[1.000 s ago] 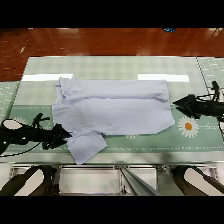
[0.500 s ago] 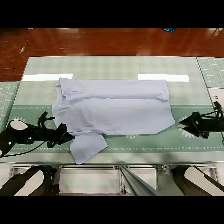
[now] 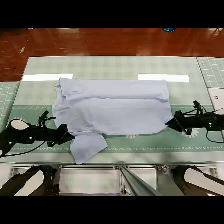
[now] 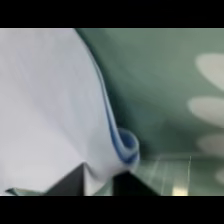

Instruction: Fold the shirts.

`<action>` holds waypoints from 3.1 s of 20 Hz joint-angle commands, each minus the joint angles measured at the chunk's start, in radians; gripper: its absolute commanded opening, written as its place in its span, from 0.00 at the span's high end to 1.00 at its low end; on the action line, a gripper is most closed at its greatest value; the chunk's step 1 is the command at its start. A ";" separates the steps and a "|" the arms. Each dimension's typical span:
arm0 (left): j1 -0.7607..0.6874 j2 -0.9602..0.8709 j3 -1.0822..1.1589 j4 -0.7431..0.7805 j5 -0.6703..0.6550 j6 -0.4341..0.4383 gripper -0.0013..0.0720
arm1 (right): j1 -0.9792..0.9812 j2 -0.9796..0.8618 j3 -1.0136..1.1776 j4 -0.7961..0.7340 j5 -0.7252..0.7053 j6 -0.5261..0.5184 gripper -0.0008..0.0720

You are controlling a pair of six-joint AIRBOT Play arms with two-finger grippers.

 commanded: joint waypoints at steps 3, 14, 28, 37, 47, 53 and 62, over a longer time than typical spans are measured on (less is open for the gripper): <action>0.003 0.001 0.126 -0.008 0.010 0.027 0.95 | 0.037 -0.021 0.050 0.105 0.026 -0.153 0.97; -0.023 -0.396 0.776 -0.019 0.053 0.002 0.95 | 0.133 -0.187 0.517 0.112 0.019 -0.082 0.97; -0.038 -0.871 1.265 -0.022 -0.063 -0.027 0.59 | 0.205 -0.576 0.898 0.121 -0.055 0.018 0.83; 0.112 -0.636 1.421 0.220 -0.230 -0.005 0.29 | -0.035 -0.386 0.952 -0.071 0.126 0.053 0.43; -0.113 -0.056 0.616 0.248 0.159 -0.008 0.29 | 0.054 -0.472 0.698 0.127 -0.090 0.035 0.43; -0.238 -0.071 0.595 0.247 0.219 -0.028 0.29 | 0.176 -0.590 0.790 0.163 -0.074 0.040 0.43; -0.301 -0.082 0.596 0.218 0.276 -0.023 0.95 | 0.218 -0.426 0.873 0.008 0.066 0.002 0.97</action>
